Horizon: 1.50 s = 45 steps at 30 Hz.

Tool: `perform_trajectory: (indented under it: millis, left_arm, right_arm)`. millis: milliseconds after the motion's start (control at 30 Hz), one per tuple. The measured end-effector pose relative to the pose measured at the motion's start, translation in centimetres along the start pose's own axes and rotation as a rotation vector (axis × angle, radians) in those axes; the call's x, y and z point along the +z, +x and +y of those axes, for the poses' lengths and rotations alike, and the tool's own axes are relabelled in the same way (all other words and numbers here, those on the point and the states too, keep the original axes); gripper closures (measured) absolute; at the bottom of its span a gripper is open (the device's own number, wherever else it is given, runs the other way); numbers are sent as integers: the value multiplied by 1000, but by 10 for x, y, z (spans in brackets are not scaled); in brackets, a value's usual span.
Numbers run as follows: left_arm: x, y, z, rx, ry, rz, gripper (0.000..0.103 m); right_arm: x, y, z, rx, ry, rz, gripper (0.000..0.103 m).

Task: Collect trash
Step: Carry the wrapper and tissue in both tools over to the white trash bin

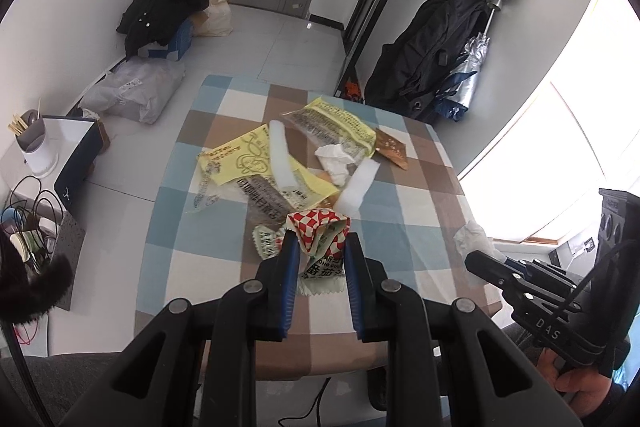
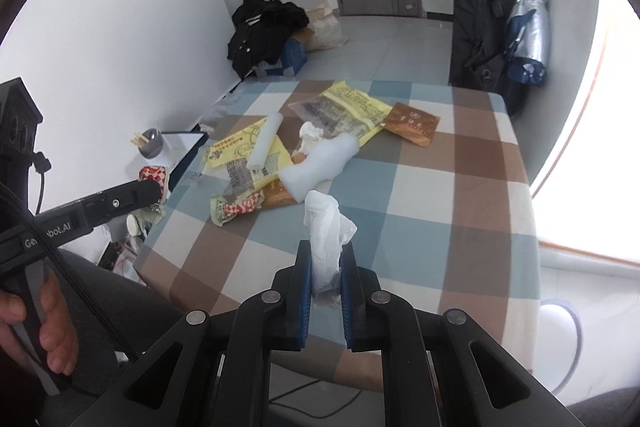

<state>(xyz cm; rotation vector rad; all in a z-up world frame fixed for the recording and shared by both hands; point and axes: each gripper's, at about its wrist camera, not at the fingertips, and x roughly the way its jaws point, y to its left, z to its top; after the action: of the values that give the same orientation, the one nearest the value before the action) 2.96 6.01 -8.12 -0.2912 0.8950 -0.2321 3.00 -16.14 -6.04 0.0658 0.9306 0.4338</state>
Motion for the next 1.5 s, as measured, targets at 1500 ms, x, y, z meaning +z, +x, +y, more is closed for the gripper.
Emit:
perform_trajectory:
  millis: [1500]
  left_arm:
    - [-12, 158, -333, -427, 428, 419, 85]
  right_arm:
    - [-116, -125, -310, -268, 504, -58, 91]
